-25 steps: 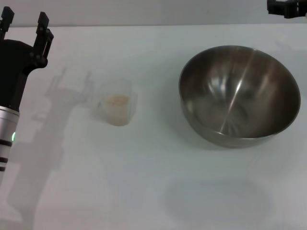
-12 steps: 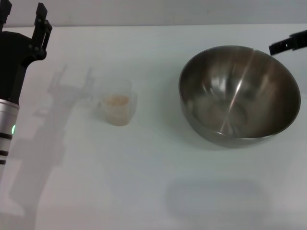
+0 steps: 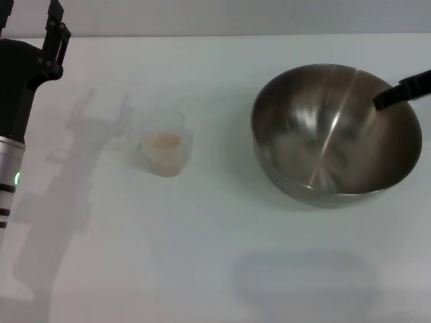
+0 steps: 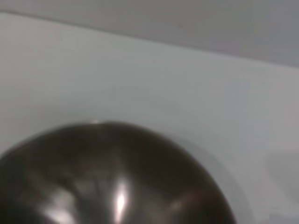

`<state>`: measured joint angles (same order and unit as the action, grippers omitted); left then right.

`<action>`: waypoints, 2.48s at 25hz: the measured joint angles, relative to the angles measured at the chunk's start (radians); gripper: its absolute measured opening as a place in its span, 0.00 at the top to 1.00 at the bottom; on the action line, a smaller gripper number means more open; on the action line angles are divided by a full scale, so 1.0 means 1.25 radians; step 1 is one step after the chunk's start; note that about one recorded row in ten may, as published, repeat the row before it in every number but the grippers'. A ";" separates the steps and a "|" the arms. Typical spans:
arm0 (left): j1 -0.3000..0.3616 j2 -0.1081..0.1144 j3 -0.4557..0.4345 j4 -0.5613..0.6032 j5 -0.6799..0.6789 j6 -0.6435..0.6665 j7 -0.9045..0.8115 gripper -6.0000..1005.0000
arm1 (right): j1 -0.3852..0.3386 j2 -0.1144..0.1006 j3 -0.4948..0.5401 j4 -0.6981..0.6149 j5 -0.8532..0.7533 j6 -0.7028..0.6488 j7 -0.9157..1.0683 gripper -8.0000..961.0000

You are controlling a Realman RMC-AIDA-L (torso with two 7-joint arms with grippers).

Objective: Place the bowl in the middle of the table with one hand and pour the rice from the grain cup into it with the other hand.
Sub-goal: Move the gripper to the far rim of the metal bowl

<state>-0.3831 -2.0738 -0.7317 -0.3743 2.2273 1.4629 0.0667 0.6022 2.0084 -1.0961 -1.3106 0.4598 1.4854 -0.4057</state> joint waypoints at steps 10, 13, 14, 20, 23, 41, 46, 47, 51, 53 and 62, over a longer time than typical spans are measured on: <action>0.005 0.000 0.000 0.000 0.000 0.003 -0.001 0.34 | 0.014 0.009 -0.004 0.050 -0.035 -0.011 -0.003 0.22; 0.007 0.000 0.000 0.000 0.000 0.003 -0.001 0.34 | 0.017 0.018 -0.007 0.058 -0.054 -0.019 -0.008 0.22; 0.007 0.000 0.000 0.000 0.000 0.003 -0.001 0.33 | 0.017 0.021 -0.007 0.060 -0.057 -0.021 -0.010 0.22; 0.009 0.000 0.000 0.003 0.000 0.010 -0.001 0.33 | 0.022 0.025 0.001 0.088 -0.062 -0.048 -0.021 0.36; 0.010 0.000 0.000 0.008 0.000 0.018 -0.001 0.33 | 0.022 0.025 0.001 0.092 -0.062 -0.054 -0.023 0.48; 0.009 0.000 0.000 0.009 0.001 0.026 -0.001 0.33 | 0.023 0.026 0.002 0.080 -0.059 -0.057 -0.052 0.93; 0.009 -0.001 0.000 0.009 0.001 0.029 -0.001 0.33 | 0.015 0.045 0.004 0.008 -0.053 -0.070 -0.076 0.94; 0.009 -0.001 0.000 0.009 0.001 0.029 -0.001 0.33 | 0.015 0.045 0.004 0.008 -0.053 -0.070 -0.076 0.95; 0.009 -0.001 0.000 0.009 0.000 0.030 -0.001 0.33 | 0.009 0.051 0.004 -0.023 -0.016 -0.071 -0.091 0.96; 0.010 -0.001 0.000 0.009 0.000 0.030 -0.001 0.33 | 0.008 0.051 0.004 -0.028 0.003 -0.072 -0.093 0.97; 0.009 -0.001 0.000 0.009 0.000 0.030 -0.001 0.33 | 0.010 0.051 -0.003 -0.031 0.075 -0.080 -0.113 0.97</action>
<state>-0.3713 -2.0754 -0.7317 -0.3636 2.2274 1.5003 0.0659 0.6146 2.0725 -1.1003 -1.3489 0.5530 1.3851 -0.5464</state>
